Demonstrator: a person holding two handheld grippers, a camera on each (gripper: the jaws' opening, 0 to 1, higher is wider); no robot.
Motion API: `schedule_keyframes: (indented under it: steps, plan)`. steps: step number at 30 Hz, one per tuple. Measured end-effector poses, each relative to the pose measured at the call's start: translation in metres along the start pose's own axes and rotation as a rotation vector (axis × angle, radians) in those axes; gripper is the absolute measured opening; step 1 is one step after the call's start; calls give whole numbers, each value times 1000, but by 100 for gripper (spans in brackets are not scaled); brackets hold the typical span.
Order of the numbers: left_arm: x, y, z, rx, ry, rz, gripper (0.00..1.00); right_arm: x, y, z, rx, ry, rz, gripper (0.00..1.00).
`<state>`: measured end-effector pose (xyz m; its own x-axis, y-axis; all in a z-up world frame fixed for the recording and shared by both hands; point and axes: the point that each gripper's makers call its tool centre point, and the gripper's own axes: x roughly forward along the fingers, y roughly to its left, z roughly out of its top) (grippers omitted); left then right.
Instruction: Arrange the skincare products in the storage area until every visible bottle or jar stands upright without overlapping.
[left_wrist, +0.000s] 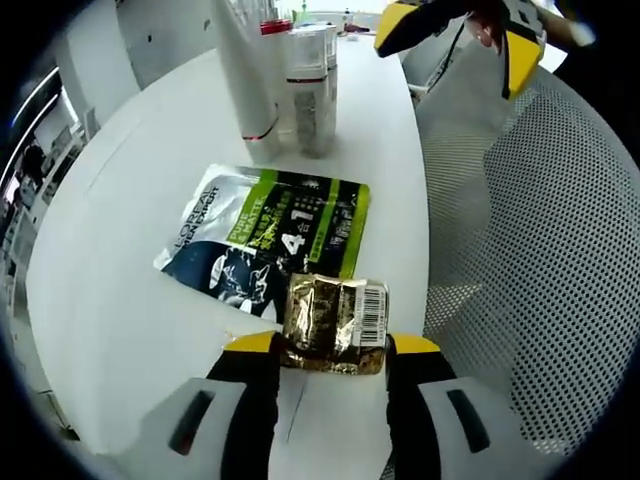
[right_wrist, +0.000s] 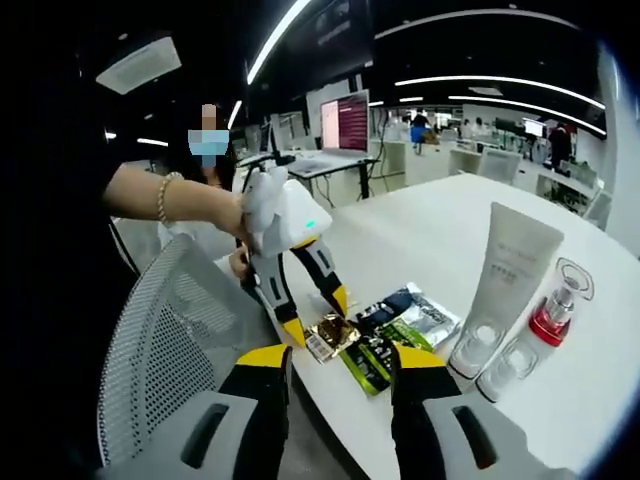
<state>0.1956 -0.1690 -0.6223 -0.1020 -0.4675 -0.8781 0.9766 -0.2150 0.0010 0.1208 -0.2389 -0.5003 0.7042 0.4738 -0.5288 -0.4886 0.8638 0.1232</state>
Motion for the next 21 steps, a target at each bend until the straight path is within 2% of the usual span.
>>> schedule_keyframes:
  steps: [6,10,12,15,17,21]
  plan:
    - [-4,-3,4,-27,-26,-21,42,1,3,2,-6,-4,10,43]
    - [-10,2,4,-49,-51,-20,42,1,3,2,-14,-7,17,43]
    - [-16,1,10,-66,-63,-25,42,2,4,3,-29,-10,20,43]
    - [-19,4,7,-91,-79,-32,41,3,5,3,-36,-11,26,43]
    - [-23,2,12,-146,-119,-54,41,4,7,5,-54,-14,30,43]
    - [-38,-2,25,-220,-199,-92,41,9,8,7,-143,-3,28,44]
